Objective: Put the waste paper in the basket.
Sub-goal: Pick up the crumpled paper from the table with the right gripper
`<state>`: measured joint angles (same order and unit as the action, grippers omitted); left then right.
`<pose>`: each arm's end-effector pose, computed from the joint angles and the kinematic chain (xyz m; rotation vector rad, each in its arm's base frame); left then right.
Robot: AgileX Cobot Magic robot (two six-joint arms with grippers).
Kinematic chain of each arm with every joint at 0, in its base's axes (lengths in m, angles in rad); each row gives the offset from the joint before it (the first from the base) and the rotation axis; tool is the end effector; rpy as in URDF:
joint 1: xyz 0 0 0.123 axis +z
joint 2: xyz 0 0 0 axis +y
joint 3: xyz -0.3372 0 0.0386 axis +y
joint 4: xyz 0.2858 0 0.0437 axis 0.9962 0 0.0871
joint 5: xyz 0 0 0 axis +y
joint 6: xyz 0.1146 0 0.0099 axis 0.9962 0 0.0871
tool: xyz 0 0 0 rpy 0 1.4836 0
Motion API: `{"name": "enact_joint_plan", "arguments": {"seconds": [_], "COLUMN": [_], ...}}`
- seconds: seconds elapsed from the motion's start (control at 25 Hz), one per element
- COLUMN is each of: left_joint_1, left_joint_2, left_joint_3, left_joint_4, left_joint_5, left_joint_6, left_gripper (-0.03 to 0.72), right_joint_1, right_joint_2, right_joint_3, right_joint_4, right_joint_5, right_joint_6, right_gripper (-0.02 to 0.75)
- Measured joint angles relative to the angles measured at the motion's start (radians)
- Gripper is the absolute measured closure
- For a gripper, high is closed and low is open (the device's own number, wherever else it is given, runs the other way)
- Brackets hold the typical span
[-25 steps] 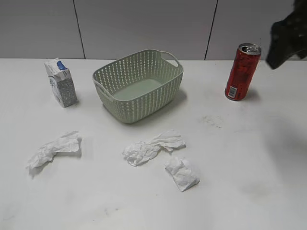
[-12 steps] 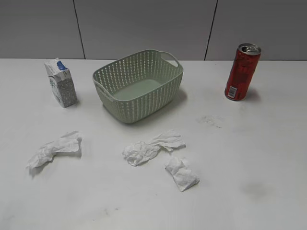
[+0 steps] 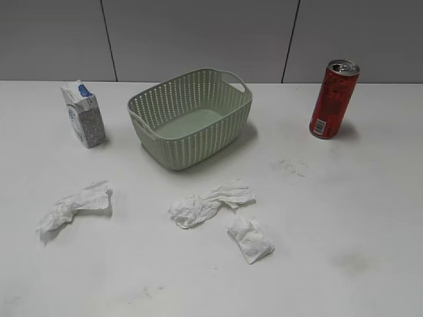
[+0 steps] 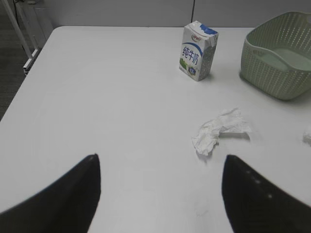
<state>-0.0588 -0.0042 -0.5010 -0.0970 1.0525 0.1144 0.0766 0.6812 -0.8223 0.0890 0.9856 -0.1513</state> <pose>-0.0062 -0.0093 0.2860 0.1797 2.0201 -0.0807 0.1216 0.0179 0.3701 -0.2445 2.3119 0.0735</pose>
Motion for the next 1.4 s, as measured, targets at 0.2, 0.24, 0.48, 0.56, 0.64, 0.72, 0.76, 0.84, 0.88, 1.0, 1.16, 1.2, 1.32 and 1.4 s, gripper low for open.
{"name": "enact_joint_plan", "arguments": {"seconds": [0.2, 0.24, 0.48, 0.56, 0.64, 0.72, 0.76, 0.84, 0.88, 1.0, 1.16, 1.2, 1.32, 1.4], "left_joint_1": [0.000, 0.000, 0.000, 0.000, 0.000, 0.000, 0.000, 0.000, 0.000, 0.000, 0.000, 0.000, 0.000, 0.000], "left_joint_2": [0.000, 0.000, 0.000, 0.000, 0.000, 0.000, 0.000, 0.000, 0.000, 0.000, 0.000, 0.000, 0.000, 0.000], "left_joint_3": [0.000, 0.000, 0.000, 0.000, 0.000, 0.000, 0.000, 0.000, 0.000, 0.000, 0.000, 0.000, 0.000, 0.000], "left_joint_4": [0.000, 0.000, 0.000, 0.000, 0.000, 0.000, 0.000, -0.001, -0.001, -0.001, -0.001, -0.001, -0.001, -0.001], "left_joint_5": [0.000, 0.000, 0.000, 0.000, 0.000, 0.000, 0.000, 0.000, 0.000, 0.000, 0.000, 0.000, 0.000, 0.000], "left_joint_6": [0.000, 0.000, 0.000, 0.000, 0.000, 0.000, 0.000, 0.000, 0.000, 0.000, 0.000, 0.000, 0.000, 0.000], "left_gripper": [0.100, 0.100, 0.100, 0.100, 0.100, 0.100, 0.100, 0.100, 0.100, 0.100, 0.100, 0.100, 0.100, 0.100], "right_joint_1": [0.000, 0.000, 0.000, 0.000, 0.000, 0.000, 0.000, 0.000, 0.000, 0.000, 0.000, 0.000, 0.000, 0.000], "right_joint_2": [-0.220, -0.266, -0.507, -0.573, -0.640, -0.676, -0.683, -0.687, -0.687, -0.687, -0.687, -0.687, -0.687, -0.687], "right_joint_3": [0.148, 0.174, 0.306, 0.329, 0.344, 0.352, 0.354, 0.367, 0.373, 0.376, 0.400, 0.402, 0.402, 0.402], "right_joint_4": [0.000, 0.000, 0.000, 0.000, 0.000, 0.003, 0.004, 0.012, 0.014, 0.015, 0.015, 0.015, 0.015, 0.015], "right_joint_5": [-0.056, -0.067, -0.080, -0.077, -0.067, -0.050, -0.038, -0.005, 0.006, 0.012, -0.024, -0.027, -0.034, -0.038], "right_joint_6": [0.000, 0.001, 0.001, 0.001, 0.001, 0.001, 0.001, 0.000, 0.000, 0.000, 0.001, 0.001, 0.001, 0.001], "right_gripper": [0.186, 0.185, 0.185, 0.185, 0.185, 0.185, 0.185, 0.185, 0.185, 0.185, 0.201, 0.206, 0.211, 0.211]}}
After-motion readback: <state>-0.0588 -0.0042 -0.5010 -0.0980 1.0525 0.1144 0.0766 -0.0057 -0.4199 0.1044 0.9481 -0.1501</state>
